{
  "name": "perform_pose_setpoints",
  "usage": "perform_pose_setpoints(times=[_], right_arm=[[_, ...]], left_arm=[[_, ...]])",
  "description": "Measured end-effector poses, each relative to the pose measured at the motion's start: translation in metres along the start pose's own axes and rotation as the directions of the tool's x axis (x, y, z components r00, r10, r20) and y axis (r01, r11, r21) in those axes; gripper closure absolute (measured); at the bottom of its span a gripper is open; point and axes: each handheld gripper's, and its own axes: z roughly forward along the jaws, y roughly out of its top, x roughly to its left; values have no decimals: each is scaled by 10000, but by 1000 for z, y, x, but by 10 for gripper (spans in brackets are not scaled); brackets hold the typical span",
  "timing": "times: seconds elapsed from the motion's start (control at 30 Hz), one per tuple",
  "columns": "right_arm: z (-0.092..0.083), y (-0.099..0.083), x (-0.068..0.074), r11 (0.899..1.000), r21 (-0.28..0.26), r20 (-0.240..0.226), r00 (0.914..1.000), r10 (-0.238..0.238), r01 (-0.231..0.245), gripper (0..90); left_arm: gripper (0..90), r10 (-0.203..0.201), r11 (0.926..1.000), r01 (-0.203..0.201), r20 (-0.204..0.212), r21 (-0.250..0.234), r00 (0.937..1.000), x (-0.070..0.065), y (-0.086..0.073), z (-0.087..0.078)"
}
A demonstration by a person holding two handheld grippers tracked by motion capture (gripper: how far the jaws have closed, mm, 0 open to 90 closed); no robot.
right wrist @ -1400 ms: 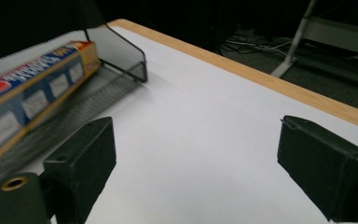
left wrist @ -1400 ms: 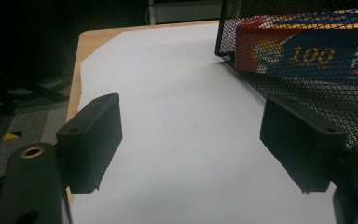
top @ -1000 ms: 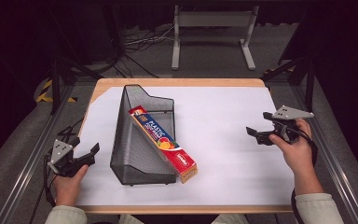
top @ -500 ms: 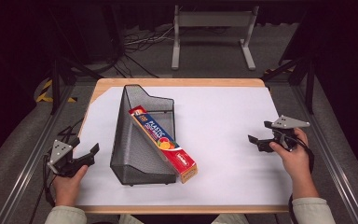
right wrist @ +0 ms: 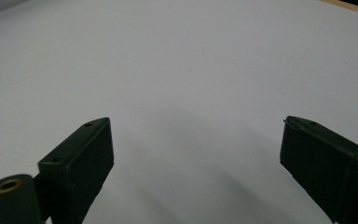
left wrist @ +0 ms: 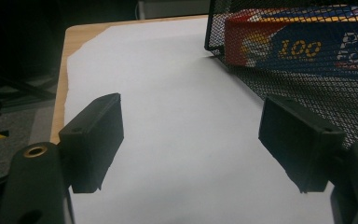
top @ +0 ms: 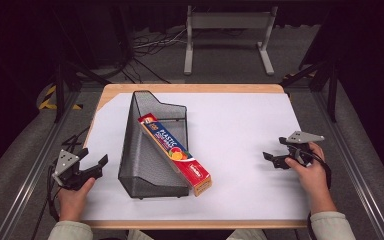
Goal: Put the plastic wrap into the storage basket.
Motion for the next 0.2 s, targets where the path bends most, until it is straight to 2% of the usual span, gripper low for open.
perform_pose_setpoints(times=[0.2], right_arm=[[2, 0, 1, 10000, -47, -74, 10000, 42, -42, 104]], left_arm=[[224, 36, 10000, -36, 21, 24, 10000, 0, 0, 0]])
